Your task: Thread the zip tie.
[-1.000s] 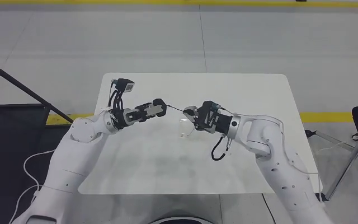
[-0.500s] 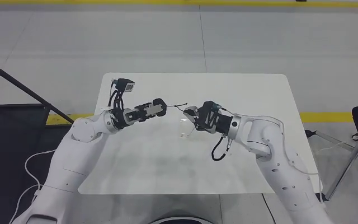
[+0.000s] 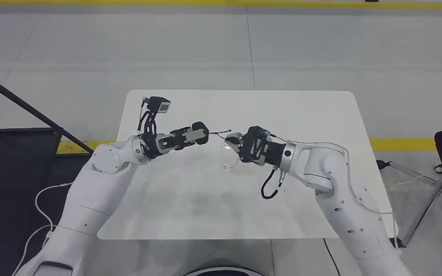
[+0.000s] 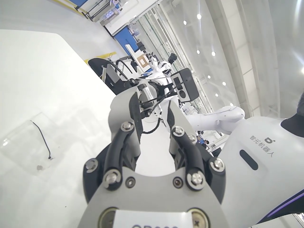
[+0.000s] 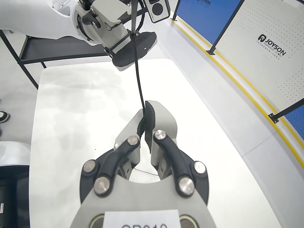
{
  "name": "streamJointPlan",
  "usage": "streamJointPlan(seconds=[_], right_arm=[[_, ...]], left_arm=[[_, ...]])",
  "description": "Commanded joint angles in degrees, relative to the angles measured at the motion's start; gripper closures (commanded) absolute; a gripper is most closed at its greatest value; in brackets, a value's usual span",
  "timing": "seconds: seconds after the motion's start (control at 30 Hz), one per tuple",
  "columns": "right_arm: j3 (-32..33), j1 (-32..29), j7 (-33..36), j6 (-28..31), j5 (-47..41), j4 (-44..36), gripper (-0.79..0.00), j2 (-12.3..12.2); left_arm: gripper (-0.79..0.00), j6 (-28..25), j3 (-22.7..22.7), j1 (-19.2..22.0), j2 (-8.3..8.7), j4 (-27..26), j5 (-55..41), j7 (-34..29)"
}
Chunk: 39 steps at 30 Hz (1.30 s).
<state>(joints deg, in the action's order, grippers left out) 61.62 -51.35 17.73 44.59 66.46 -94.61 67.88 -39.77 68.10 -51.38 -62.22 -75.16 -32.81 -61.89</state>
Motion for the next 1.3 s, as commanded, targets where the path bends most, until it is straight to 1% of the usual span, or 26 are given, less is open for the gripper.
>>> streamJointPlan(seconds=[0.0, 0.17, 0.43, 0.47, 0.5, 0.53, 0.8, 1.13, 1.27], right_arm=[[-0.07, 0.05, 0.05, -0.01, -0.03, 0.0, 0.0, -0.02], [-0.28, 0.16, 0.25, -0.01, -0.14, 0.01, 0.0, -0.06], [-0.56, 0.37, 0.5, 0.09, -0.24, 0.07, 0.0, -0.13], [-0.6, 0.39, 0.5, 0.06, -0.25, 0.08, 0.0, -0.13], [-0.68, 0.42, 0.59, 0.12, -0.27, 0.11, 0.0, -0.14], [-0.74, 0.48, 0.73, 0.09, -0.22, 0.13, 0.0, -0.14], [-0.68, 0.52, 0.21, -0.6, -0.58, 0.19, 0.0, -0.19], [2.13, -1.53, -4.96, -3.02, -1.11, -0.58, 0.0, -0.56], [3.8, -2.67, -7.69, -2.22, -1.91, -1.09, 0.0, -0.86]], left_arm=[[-0.252, 0.08, -0.12, 0.09, -0.04, 0.04, -0.03, -0.14], [-0.24, 0.24, -0.28, 0.26, -0.12, 0.11, 0.11, -0.18], [-0.16, 0.29, -0.47, 0.46, -0.21, 0.11, 0.68, -0.26], [-0.111, 0.29, -0.49, 0.46, -0.22, 0.11, 0.75, -0.21], [-0.028, 0.29, -0.49, 0.46, -0.23, 0.11, 0.78, -0.17], [0.0, 0.29, -0.5, 0.45, -0.24, 0.1, 0.8, -0.15], [0.0, 0.11, -0.44, 0.48, -0.29, 0.16, 1.06, -0.12], [0.0, -0.04, -0.26, 0.45, -0.29, 0.11, 1.55, -0.09], [0.0, -0.23, -0.14, 0.47, -0.26, 0.1, 2.76, 0.25]])
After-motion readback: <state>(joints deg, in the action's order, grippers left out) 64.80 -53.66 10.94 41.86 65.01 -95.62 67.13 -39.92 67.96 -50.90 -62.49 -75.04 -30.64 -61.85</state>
